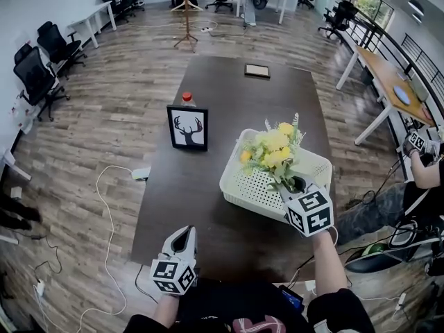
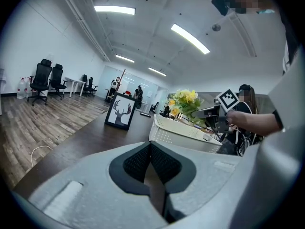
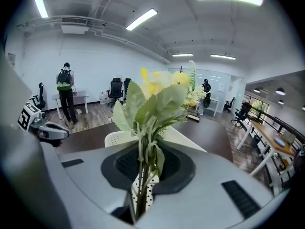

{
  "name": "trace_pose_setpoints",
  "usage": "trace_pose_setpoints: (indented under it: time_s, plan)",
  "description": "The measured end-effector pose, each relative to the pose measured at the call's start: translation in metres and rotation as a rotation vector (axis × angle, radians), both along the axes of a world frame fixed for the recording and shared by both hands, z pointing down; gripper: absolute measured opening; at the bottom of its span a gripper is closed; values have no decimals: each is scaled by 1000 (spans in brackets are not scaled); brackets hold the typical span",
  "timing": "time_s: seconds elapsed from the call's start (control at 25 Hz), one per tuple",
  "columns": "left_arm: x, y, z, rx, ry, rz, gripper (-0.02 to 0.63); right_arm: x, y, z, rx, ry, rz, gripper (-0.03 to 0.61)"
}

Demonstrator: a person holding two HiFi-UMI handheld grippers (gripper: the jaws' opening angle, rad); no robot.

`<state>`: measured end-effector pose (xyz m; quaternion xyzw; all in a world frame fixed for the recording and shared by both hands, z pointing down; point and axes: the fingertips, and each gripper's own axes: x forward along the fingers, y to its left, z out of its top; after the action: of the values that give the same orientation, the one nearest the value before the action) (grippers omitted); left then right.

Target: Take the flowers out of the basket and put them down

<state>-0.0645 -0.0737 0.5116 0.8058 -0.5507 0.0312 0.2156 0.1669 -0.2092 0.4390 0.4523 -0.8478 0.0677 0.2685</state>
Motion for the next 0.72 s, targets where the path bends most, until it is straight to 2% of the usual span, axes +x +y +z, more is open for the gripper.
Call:
trace_pose_setpoints:
  time_s: [0.72]
  plan:
    - [-6,11,-13,24,9,-10,8,-27,39,-19,76,-134,34,52]
